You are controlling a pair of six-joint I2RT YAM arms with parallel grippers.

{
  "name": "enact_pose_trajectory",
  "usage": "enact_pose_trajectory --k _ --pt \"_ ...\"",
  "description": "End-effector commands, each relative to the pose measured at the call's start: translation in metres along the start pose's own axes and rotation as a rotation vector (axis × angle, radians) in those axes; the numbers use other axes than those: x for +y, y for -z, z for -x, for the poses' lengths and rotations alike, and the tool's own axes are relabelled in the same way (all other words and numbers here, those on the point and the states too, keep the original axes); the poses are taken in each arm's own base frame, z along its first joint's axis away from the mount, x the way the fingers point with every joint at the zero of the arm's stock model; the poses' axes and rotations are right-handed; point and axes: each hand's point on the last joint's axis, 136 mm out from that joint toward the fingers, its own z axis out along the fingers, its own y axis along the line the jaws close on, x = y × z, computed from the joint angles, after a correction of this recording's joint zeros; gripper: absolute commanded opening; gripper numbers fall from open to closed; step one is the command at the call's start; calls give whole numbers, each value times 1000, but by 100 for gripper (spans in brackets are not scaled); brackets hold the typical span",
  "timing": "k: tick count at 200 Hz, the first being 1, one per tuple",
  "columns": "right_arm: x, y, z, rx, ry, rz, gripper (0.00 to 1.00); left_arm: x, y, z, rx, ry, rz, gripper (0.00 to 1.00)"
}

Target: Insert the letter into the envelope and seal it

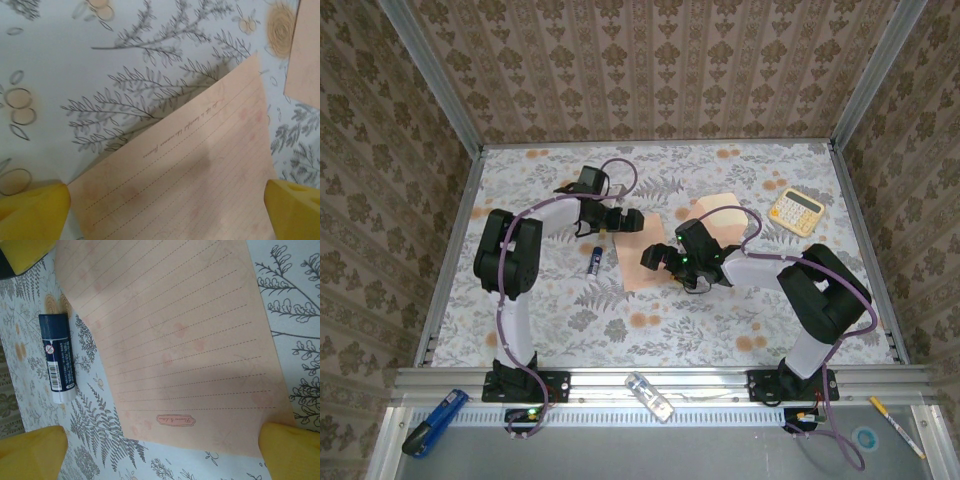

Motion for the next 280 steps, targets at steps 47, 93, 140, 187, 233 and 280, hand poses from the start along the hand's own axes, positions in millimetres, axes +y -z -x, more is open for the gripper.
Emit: enact_pose_trajectory --k 47,93,140,187,233,280 --pt "-17 -1 1 2 -12 -65 100 -23 18 -28 144 -91 -84 99" --pt "-19 0 0 1 -11 -71 100 -42 40 -14 61 -67 -214 98" --pt "-21 -1 0 2 -10 -77 100 -49 62 3 -35 0 -332 96" --pt "-21 -1 0 2 -10 -79 100 -50 73 11 -79 29 -387 94" --pt "-23 -2 -1 5 -10 -82 100 -52 76 19 -108 69 -435 90" --pt "-23 -2 -1 8 -8 -83 100 -58 76 25 -111 105 -481 88"
